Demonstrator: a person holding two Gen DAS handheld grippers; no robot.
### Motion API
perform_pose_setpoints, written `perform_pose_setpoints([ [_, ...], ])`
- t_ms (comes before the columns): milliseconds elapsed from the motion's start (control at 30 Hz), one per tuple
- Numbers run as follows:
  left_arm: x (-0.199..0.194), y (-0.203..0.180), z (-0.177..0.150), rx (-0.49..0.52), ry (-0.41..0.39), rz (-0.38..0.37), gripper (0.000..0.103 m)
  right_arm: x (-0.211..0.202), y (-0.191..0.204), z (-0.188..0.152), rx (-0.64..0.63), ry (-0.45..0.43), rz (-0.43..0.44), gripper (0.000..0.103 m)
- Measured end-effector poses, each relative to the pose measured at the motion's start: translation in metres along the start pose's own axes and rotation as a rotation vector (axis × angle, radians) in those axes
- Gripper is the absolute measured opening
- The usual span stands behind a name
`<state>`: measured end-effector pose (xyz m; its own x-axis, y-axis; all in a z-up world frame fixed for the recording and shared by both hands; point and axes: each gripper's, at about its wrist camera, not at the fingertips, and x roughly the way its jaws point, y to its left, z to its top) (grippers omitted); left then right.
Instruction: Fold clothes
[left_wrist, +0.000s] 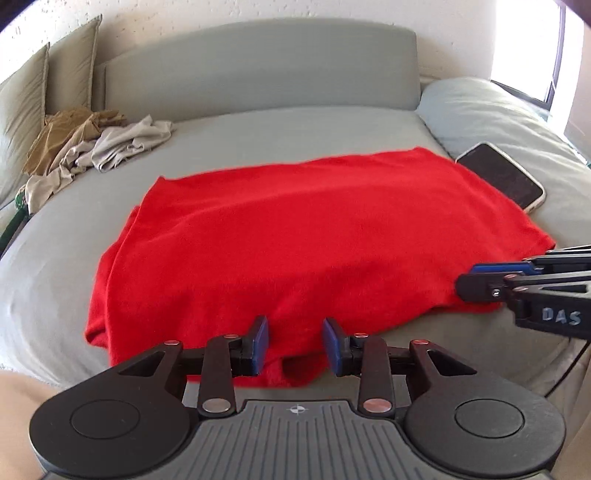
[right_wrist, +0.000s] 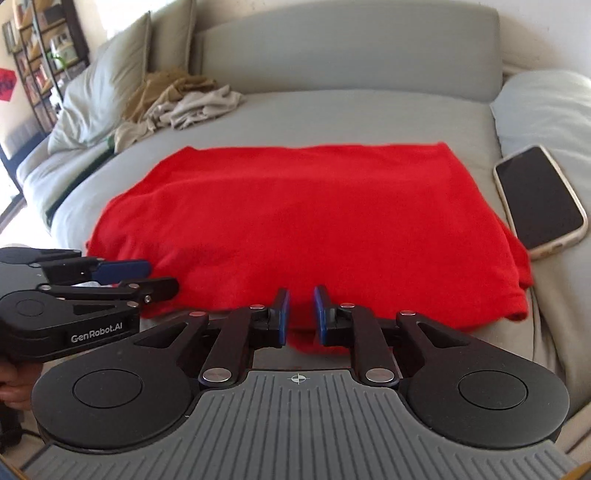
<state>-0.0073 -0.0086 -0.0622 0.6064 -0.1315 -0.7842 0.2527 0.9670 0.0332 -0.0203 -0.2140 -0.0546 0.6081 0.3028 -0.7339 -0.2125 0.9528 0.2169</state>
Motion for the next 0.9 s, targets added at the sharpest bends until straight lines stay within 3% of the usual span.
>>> perform_pose_setpoints([
  [133, -0.017, 0.015, 0.004, -0.105, -0.074, -0.046, 0.037, -0.032, -0.036, -0.012, 0.224, -0.049, 0.052, 0.063],
  [300, -0.006, 0.021, 0.012, -0.247, -0.2, -0.133, 0.042, -0.057, -0.085, -0.027, 0.522, -0.153, 0.089, 0.068],
  [533, 0.025, 0.04, 0.013, -0.366, -0.14, -0.212, 0.044, -0.043, -0.143, -0.052, 0.985, -0.173, 0.188, 0.068],
  [600, 0.027, 0.041, 0.013, -0.357, -0.133, -0.219, 0.045, -0.039, -0.147, -0.055, 1.027, -0.178, 0.171, 0.069],
  [767, 0.027, 0.036, 0.011, -0.294, -0.141, -0.213, 0.047, -0.023, -0.15, -0.048, 0.988, -0.179, 0.118, 0.068],
  [900, 0.027, 0.041, 0.009, -0.302, -0.142, -0.231, 0.048, -0.01, -0.152, -0.042, 0.94, -0.207, 0.117, 0.067],
])
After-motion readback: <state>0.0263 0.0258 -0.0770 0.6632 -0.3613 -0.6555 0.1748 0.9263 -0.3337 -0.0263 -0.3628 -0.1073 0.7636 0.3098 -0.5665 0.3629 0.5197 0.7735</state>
